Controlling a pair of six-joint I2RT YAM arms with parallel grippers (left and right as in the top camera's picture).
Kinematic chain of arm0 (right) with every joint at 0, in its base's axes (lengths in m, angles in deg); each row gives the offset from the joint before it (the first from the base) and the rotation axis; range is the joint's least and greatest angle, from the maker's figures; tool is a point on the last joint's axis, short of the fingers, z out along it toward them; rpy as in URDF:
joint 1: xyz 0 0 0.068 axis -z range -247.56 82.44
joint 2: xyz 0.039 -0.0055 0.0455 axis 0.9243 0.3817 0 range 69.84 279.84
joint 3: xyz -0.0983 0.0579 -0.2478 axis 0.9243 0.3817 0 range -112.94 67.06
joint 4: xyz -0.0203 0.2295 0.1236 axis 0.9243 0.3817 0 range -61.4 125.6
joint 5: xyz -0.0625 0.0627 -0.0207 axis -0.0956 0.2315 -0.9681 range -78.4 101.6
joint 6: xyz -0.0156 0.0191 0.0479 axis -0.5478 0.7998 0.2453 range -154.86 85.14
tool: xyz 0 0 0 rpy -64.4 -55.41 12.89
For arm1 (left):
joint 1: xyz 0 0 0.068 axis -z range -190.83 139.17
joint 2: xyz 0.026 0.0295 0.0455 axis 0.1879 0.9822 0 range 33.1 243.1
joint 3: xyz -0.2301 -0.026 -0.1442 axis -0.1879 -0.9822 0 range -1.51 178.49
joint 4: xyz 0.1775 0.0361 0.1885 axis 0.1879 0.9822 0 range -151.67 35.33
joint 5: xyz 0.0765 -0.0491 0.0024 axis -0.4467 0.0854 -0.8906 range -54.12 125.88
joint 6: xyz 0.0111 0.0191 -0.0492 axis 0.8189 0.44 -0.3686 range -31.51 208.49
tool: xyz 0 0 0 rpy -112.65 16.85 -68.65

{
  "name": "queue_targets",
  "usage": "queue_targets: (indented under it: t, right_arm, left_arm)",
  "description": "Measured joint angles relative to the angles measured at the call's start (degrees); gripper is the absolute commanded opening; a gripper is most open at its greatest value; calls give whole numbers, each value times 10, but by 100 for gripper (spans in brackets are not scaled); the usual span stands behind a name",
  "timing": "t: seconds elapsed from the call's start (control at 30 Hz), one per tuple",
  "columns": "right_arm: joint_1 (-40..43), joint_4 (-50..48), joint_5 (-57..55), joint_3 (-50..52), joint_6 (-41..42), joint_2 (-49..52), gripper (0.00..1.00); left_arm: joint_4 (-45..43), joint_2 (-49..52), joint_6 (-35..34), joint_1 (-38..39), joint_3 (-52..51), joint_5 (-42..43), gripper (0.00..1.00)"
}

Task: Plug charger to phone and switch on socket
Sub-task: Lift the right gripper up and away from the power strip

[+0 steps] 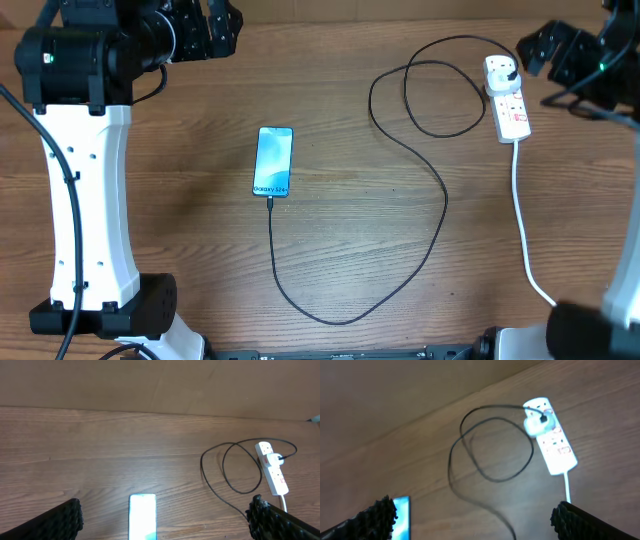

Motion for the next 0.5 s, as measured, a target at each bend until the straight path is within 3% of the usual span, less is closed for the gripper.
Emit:
queue_targets:
  t: [0.27,0.5]
  right_arm:
    - [-12,102,49,0,0,-130,100]
    - [-12,126,64,0,0,-164,100]
  left_arm:
    - [0,0,0,0,0,0,100]
    - [0,0,0,0,0,0,100]
